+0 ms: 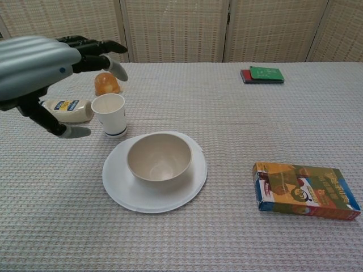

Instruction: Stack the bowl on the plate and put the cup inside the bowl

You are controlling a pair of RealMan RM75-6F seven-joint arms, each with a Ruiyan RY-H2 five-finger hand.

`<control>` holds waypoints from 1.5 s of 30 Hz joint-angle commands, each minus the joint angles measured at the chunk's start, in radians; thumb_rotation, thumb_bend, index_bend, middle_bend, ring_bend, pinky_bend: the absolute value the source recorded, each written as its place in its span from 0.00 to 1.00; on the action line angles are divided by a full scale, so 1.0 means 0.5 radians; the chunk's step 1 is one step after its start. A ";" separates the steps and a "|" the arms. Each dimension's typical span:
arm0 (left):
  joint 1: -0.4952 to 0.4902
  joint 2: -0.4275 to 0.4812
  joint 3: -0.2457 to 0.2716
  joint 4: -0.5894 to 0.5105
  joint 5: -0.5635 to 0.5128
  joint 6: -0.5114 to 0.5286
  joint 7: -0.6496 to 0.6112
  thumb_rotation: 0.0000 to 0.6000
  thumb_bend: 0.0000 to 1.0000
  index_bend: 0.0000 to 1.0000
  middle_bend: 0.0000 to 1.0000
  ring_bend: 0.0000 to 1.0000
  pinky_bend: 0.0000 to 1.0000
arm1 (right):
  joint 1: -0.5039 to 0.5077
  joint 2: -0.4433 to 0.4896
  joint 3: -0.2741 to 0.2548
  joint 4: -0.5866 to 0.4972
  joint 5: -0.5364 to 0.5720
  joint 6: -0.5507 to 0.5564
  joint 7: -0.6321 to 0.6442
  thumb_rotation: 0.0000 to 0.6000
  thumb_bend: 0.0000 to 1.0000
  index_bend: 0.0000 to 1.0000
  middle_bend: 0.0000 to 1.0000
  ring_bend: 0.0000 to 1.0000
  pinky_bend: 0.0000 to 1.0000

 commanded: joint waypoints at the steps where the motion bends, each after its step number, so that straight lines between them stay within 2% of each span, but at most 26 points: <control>1: -0.052 0.165 -0.122 -0.015 -0.200 -0.121 -0.128 1.00 0.23 0.21 0.00 0.00 0.06 | 0.000 -0.006 0.002 -0.002 0.002 0.000 -0.011 1.00 0.16 0.09 0.08 0.00 0.08; 8: -0.237 0.159 -0.232 0.204 -0.445 -0.403 -0.211 1.00 0.23 0.22 0.00 0.00 0.06 | 0.007 -0.027 0.001 -0.007 0.000 -0.016 -0.067 1.00 0.16 0.09 0.08 0.00 0.08; 16: -0.394 0.065 -0.238 0.452 -0.578 -0.597 -0.197 1.00 0.23 0.18 0.00 0.00 0.06 | 0.023 -0.054 0.014 -0.022 0.052 -0.071 -0.159 1.00 0.16 0.09 0.08 0.00 0.08; 32: -0.671 -0.054 -0.242 0.850 -0.763 -0.880 -0.227 1.00 0.23 0.20 0.00 0.00 0.06 | 0.056 -0.082 0.060 -0.033 0.175 -0.159 -0.242 1.00 0.16 0.09 0.08 0.00 0.08; 39: -0.754 -0.074 -0.188 0.934 -0.851 -0.963 -0.171 1.00 0.23 0.22 0.00 0.00 0.06 | 0.064 -0.081 0.066 -0.034 0.197 -0.176 -0.245 1.00 0.16 0.09 0.08 0.00 0.08; 45: -0.818 -0.026 -0.151 0.855 -0.983 -0.949 -0.048 1.00 0.23 0.22 0.00 0.00 0.06 | 0.072 -0.083 0.073 -0.023 0.212 -0.187 -0.236 1.00 0.16 0.09 0.08 0.00 0.08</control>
